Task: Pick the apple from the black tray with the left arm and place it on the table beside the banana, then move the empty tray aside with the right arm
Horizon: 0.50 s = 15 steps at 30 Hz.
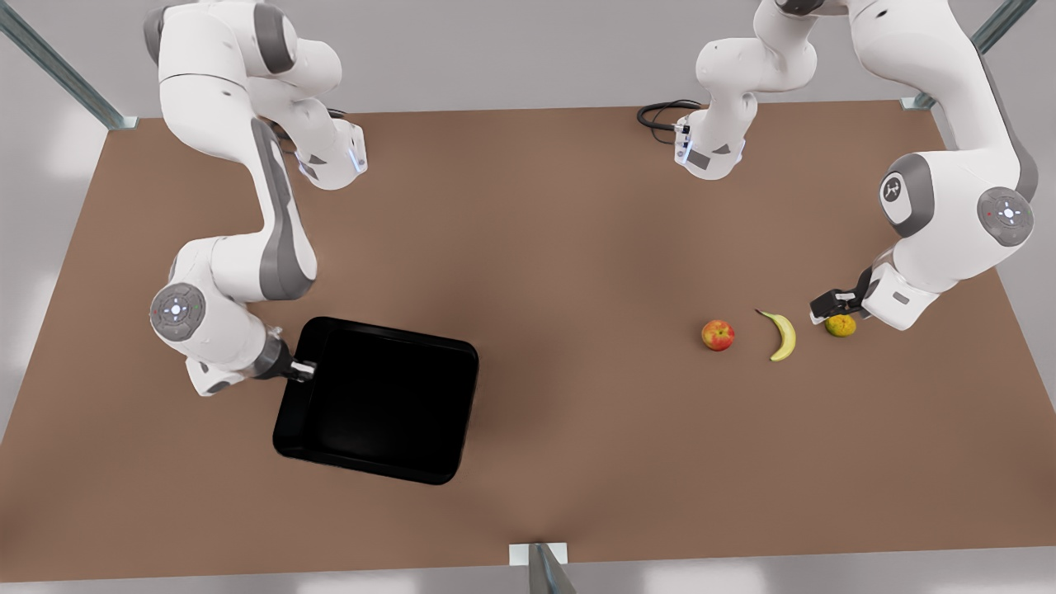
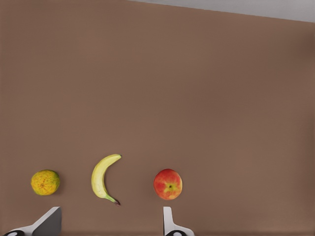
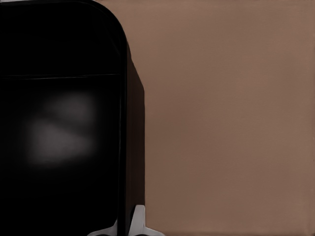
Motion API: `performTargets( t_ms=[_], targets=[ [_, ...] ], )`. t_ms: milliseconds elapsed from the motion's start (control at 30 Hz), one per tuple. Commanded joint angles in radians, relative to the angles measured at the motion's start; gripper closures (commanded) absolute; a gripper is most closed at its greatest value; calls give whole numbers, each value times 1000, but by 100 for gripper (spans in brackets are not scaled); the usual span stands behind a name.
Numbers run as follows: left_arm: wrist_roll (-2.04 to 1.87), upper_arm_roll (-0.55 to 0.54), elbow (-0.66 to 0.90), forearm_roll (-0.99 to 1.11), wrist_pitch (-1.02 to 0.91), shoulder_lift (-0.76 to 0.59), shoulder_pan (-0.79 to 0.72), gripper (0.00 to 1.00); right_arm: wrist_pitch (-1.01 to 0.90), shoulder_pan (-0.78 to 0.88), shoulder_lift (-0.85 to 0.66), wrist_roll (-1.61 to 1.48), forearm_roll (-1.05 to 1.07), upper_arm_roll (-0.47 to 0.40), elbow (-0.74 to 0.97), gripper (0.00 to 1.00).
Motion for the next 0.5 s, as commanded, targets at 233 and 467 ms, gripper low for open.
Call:
performTargets(
  t_ms=[233,467],
  targets=[
    [-8,0,1,1,0,-1,0,0,-41,-11,76,-1033,145,-194,14,85],
    [-13,0,1,1,0,-1,0,0,40,-27,225,-1133,223,-249,40,85]
  ],
)
